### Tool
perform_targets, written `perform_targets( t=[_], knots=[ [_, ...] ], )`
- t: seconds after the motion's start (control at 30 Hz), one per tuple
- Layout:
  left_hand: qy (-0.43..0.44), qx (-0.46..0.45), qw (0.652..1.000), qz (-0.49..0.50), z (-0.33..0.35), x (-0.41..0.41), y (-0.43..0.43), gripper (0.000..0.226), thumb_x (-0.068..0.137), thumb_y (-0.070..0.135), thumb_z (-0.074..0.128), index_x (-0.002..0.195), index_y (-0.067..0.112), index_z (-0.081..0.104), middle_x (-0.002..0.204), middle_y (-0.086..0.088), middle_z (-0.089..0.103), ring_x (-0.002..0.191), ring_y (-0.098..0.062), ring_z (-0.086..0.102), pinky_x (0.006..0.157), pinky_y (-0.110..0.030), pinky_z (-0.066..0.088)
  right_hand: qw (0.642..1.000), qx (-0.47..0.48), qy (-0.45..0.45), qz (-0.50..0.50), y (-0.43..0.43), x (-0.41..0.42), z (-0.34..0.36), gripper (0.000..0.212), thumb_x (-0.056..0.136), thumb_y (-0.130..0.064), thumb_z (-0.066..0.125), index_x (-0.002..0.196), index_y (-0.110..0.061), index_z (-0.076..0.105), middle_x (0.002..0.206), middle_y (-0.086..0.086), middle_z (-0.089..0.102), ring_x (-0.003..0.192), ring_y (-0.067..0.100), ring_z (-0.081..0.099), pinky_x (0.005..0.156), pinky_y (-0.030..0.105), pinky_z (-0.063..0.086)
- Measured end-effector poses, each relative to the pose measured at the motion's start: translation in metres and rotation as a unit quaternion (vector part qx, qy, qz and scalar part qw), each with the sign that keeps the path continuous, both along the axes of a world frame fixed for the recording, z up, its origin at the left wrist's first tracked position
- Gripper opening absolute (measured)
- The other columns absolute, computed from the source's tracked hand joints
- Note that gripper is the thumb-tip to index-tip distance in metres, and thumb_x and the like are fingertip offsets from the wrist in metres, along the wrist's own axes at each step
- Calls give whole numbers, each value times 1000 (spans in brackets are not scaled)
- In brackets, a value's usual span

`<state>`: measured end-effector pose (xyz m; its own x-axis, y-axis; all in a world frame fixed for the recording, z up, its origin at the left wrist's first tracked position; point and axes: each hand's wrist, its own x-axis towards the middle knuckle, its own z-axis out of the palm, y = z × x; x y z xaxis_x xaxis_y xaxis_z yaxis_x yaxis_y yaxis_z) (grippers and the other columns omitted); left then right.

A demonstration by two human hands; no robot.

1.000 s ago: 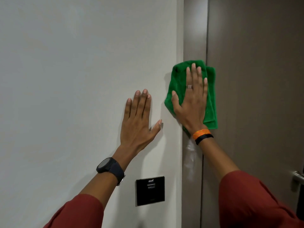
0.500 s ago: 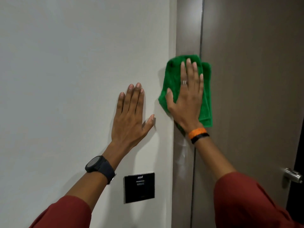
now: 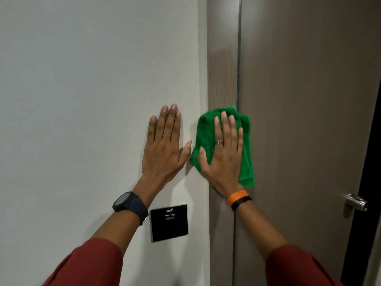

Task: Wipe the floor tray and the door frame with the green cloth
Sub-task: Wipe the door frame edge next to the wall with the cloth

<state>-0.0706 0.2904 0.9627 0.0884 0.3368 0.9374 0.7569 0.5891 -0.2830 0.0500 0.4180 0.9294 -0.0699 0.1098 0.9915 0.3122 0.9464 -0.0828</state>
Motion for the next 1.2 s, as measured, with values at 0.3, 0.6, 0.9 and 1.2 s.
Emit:
perform_targets(
  t=[0.3, 0.6, 0.9, 1.2],
  knots=[
    [-5, -10, 1000, -17, -19, 0, 5, 73, 109, 47, 21, 165, 1, 11, 174, -17, 11, 162, -32, 8, 133, -48, 4, 1000, -7, 29, 4, 4, -5, 6, 83, 96, -41, 56, 165, -8, 21, 175, 15, 18, 164, 31, 11, 135, 54, 8],
    [2, -48, 999, 0, -49, 4, 10, 73, 109, 46, 24, 166, 3, 10, 175, -14, 8, 163, -30, 3, 133, -47, -2, 1000, -21, 2, 0, 2, -2, -64, 83, 94, -39, 58, 162, -7, 24, 172, 18, 24, 163, 33, 15, 133, 57, 13],
    [1, -43, 999, -5, -52, 7, 10, 70, 108, 43, 25, 165, 2, 13, 174, -15, 13, 162, -31, 7, 133, -45, -2, 998, -43, 33, 10, 11, -14, -78, 76, 106, -50, 43, 167, -13, 16, 176, 10, 12, 164, 32, 10, 134, 52, 5],
    [-10, -43, 999, -4, -52, 9, 7, 72, 106, 42, 28, 165, 2, 14, 174, -15, 13, 162, -32, 9, 133, -46, -1, 997, -72, -27, -11, -3, -6, -188, 80, 104, -48, 43, 168, -21, 3, 178, 2, 0, 165, 28, 4, 135, 53, 5]
  ],
)
